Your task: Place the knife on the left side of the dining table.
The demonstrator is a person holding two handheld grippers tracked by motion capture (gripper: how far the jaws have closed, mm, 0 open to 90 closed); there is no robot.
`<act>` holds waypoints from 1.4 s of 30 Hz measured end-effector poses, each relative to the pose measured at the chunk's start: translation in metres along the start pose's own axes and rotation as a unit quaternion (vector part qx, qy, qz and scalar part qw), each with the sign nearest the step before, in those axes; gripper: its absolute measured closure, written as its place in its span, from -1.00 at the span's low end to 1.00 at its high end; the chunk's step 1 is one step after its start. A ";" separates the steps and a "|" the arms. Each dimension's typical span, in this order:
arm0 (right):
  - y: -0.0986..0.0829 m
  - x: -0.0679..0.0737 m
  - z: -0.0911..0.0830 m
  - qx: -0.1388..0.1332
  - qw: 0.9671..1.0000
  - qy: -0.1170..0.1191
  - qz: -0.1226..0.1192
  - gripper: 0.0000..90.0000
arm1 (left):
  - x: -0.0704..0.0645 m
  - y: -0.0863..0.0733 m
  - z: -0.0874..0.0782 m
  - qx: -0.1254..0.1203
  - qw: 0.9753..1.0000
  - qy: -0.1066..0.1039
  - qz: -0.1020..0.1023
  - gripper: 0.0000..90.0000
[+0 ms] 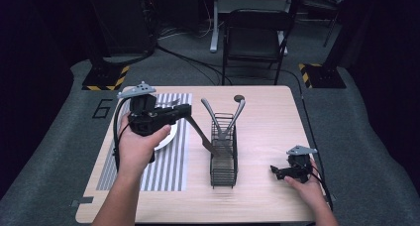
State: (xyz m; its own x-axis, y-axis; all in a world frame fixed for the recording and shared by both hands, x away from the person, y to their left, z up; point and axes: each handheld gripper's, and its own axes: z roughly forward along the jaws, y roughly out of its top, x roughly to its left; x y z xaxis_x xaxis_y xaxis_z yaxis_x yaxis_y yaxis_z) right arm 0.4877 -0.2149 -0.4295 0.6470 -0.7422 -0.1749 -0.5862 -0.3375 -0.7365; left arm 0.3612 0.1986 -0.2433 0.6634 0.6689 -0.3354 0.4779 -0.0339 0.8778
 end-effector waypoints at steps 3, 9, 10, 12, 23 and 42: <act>0.000 0.000 0.000 0.000 1.000 0.000 0.000 -1.00 | 0.007 0.001 -0.004 -0.009 1.000 0.004 -0.015 0.86; 0.000 0.000 0.000 0.000 1.000 0.000 0.000 -1.00 | 0.026 0.002 -0.011 -0.024 0.999 0.014 -0.039 0.86; 0.000 0.000 0.000 0.000 1.000 0.000 0.000 -1.00 | 0.027 0.002 -0.012 -0.027 0.999 0.015 -0.044 0.86; 0.000 0.000 0.000 0.000 1.000 0.000 0.000 -1.00 | 0.032 0.003 -0.014 -0.031 0.998 0.017 -0.052 0.86; 0.000 0.000 0.000 -0.001 1.000 0.000 0.000 -1.00 | 0.072 -0.001 -0.032 -0.062 0.991 0.023 -0.112 0.86; 0.000 0.000 0.000 0.000 1.000 0.002 0.001 -1.00 | 0.121 -0.036 -0.034 -0.064 0.979 0.057 -0.185 0.86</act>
State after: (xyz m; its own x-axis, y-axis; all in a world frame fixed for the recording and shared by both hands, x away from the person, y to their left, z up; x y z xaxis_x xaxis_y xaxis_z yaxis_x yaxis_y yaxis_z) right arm 0.4878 -0.2149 -0.4297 0.6441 -0.7448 -0.1741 -0.5877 -0.3362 -0.7360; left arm 0.4050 0.3065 -0.3036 0.3858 0.6963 -0.6052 0.5925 0.3159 0.7411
